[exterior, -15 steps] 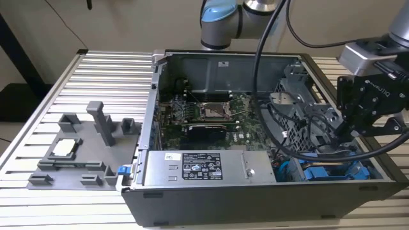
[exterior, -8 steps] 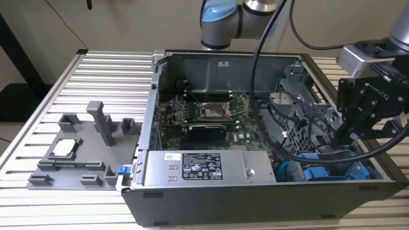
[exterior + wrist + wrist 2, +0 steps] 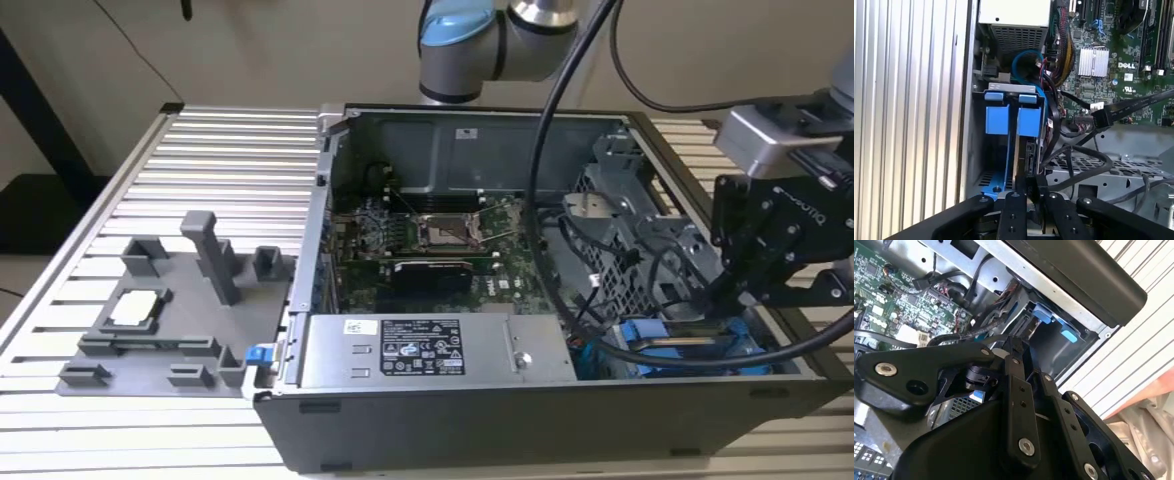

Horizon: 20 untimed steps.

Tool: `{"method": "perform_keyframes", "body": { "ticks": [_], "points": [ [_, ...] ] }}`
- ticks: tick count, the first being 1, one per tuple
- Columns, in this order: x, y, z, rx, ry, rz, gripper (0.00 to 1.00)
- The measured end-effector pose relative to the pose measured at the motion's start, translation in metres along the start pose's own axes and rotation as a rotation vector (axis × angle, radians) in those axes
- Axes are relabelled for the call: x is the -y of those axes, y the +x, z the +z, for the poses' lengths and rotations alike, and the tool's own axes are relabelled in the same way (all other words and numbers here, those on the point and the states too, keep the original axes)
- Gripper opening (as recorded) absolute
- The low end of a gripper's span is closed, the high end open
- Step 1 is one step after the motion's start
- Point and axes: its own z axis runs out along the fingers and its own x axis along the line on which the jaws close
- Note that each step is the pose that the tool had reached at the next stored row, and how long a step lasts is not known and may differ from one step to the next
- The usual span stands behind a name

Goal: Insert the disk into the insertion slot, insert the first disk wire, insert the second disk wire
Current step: 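Insert the first disk wire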

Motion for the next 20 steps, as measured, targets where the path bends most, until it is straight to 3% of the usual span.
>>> {"method": "perform_keyframes", "body": {
  "ticks": [4, 5, 9, 10, 12, 13, 20],
  "points": [
    [-0.0001, 0.0043, 0.0002, 0.0029, -0.0022, 0.003, 0.19],
    [-0.0001, 0.0044, 0.0003, 0.0123, -0.0016, 0.005, 0.19],
    [-0.0001, 0.0044, 0.0009, 0.0792, 0.0024, 0.013, 0.19],
    [-0.0001, 0.0046, 0.0011, 0.0932, 0.0032, 0.015, 0.19],
    [-0.0002, 0.0051, 0.0017, 0.1141, 0.0045, 0.018, 0.19],
    [-0.0002, 0.0058, 0.0021, 0.1193, 0.0047, 0.019, 0.19],
    [0.0032, 0.0122, 0.0069, 0.1218, 0.0025, 0.023, 0.19]
  ]
}}
